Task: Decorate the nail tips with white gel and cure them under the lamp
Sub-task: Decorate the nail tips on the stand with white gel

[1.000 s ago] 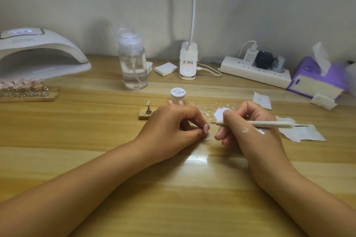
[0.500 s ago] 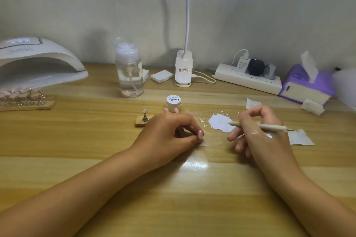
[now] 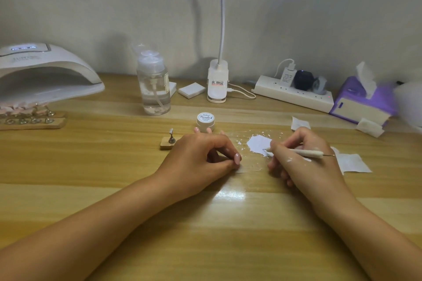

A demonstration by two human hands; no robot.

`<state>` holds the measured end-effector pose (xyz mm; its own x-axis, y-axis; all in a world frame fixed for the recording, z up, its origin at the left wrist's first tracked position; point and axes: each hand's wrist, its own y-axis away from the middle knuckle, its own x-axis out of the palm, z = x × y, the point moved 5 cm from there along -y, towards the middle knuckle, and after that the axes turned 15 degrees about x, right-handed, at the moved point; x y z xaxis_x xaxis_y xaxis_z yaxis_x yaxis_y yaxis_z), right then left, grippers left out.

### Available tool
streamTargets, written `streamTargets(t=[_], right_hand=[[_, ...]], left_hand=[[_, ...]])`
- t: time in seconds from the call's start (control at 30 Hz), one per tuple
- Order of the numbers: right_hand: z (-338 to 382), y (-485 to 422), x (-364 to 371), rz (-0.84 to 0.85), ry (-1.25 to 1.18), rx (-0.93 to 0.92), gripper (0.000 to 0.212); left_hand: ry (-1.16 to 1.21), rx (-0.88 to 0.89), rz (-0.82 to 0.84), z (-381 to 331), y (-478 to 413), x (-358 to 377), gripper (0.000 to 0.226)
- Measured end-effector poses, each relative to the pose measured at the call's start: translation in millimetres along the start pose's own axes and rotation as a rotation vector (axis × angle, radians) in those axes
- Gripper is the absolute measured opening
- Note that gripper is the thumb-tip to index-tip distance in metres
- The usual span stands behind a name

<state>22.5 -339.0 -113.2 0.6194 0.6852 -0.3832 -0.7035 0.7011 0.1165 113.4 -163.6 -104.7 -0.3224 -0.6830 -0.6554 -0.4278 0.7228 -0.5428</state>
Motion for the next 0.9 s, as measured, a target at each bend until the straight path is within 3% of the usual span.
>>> streamTargets(t=[0.1,0.17,0.27,0.43,0.77,0.9], right_hand=[[11.6,14.3,-3.7,-0.013,-0.187,-0.109,0.019],[19.5,25.8,2.8,0.08,-0.288,-0.143,0.019],[21.0,35.4,20.2,0.229,-0.394,-0.062,0.03],[17.9,32.6,25.6,0.255,-0.506,0.053,0.044],[13.5,31.4,28.3,0.249,-0.402,0.014,0.022],[11.8,30.5,29.3,0.261,-0.355,-0.001,0.033]], left_hand=[[-0.008,0.021,0.0,0.2,0.0,-0.6,0.02],[-0.019,0.042,0.007,0.0,-0.5,-0.9,0.019],[-0.028,0.056,-0.003,-0.7,-0.5,-1.0,0.013],[-0.003,0.057,-0.008,-0.6,0.5,-0.2,0.017],[-0.026,0.042,0.001,0.8,-1.0,-0.4,0.022],[-0.023,0.044,0.009,1.7,-0.2,0.4,0.018]])
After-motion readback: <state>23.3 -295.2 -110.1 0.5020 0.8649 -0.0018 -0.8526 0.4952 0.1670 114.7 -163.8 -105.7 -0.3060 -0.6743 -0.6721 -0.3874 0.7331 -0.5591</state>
